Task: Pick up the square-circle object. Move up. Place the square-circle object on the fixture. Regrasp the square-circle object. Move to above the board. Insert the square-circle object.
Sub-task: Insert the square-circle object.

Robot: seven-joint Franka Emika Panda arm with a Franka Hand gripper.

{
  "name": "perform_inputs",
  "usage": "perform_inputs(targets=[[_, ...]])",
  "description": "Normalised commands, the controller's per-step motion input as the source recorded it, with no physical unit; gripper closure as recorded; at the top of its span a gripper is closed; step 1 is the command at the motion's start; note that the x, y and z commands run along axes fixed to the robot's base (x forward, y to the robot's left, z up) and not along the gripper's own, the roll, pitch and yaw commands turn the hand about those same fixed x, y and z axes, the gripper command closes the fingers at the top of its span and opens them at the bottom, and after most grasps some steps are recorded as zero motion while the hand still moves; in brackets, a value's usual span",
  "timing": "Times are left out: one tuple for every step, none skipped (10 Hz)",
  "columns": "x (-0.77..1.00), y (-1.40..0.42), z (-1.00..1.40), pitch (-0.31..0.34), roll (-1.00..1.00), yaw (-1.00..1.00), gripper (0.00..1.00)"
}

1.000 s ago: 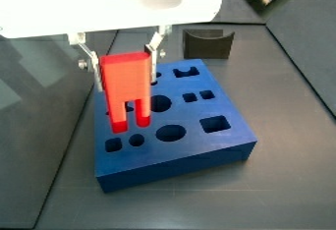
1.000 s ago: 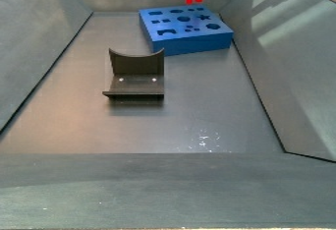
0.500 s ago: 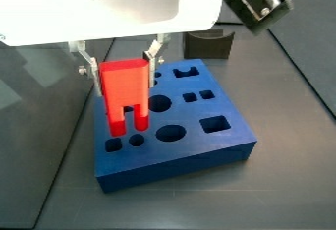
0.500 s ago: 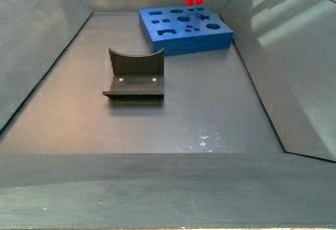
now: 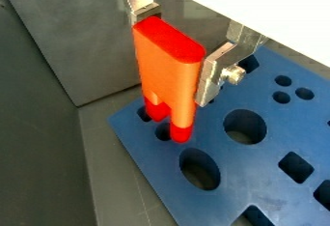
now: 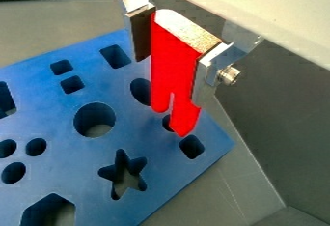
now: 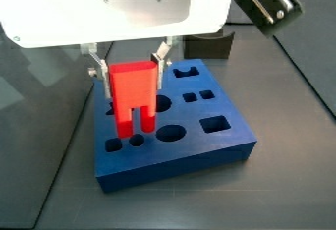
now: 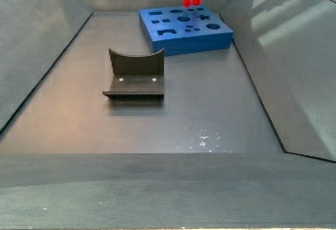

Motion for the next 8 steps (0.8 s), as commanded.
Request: perform_inputs(targets=[[0.11, 0.0, -0.22, 0.0, 0.02, 0.0, 1.0], [0.03, -0.06, -0.3, 0.0, 0.07, 0.0, 1.0], [0.0, -0.11, -0.26, -0.003, 0.09, 0.0, 1.0], [0.0, -0.03, -0.02, 0.0, 0.05, 0.01, 1.0], [0.0, 0.0, 0.01, 0.0, 0.03, 0.01, 1.0], [-0.08, 0.0, 0.0, 0.0, 0.04, 0.04, 1.0], [-0.22, -0.01, 0.0, -0.05, 0.06, 0.07, 1.0], [-0.26, -0.01, 0.0, -0.063, 0.09, 0.11, 1.0]])
